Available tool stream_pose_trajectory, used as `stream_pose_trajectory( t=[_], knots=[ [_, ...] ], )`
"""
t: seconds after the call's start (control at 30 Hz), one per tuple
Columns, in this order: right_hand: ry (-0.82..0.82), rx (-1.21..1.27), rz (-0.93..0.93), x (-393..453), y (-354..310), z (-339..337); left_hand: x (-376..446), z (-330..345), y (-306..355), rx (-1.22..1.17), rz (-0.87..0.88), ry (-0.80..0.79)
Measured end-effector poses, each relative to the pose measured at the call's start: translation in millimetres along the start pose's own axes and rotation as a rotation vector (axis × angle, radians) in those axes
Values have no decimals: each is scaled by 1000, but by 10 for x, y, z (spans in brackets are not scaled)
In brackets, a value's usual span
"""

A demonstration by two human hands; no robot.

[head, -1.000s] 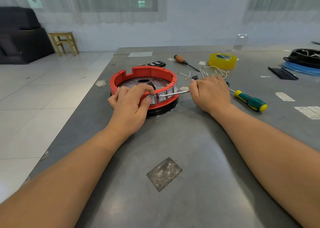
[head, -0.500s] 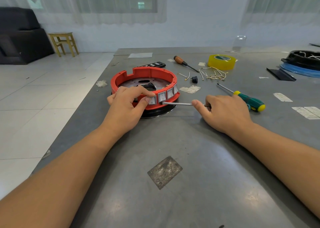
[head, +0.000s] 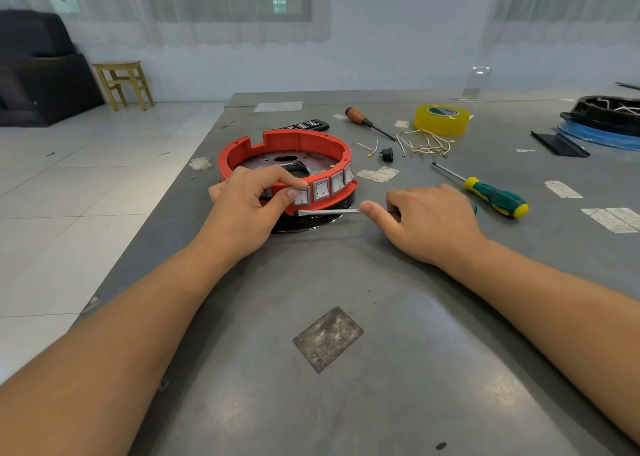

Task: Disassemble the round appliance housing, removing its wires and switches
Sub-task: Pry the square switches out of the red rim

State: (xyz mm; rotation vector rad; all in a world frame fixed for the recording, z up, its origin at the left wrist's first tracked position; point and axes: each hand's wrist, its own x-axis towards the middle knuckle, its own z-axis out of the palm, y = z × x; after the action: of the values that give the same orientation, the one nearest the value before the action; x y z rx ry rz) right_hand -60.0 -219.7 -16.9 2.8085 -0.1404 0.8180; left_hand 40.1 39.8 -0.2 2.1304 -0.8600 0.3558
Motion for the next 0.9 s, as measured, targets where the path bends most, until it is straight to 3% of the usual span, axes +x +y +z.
stream_pose_trajectory(
  t=[0.33,0.9],
  knots=[
    [21,-75,88,0,254,-32,-17,-18,19,22,-32,-34],
    [-2,-29,-16,93,214,56,-15,-105,121,1,-57,-89]
  ],
)
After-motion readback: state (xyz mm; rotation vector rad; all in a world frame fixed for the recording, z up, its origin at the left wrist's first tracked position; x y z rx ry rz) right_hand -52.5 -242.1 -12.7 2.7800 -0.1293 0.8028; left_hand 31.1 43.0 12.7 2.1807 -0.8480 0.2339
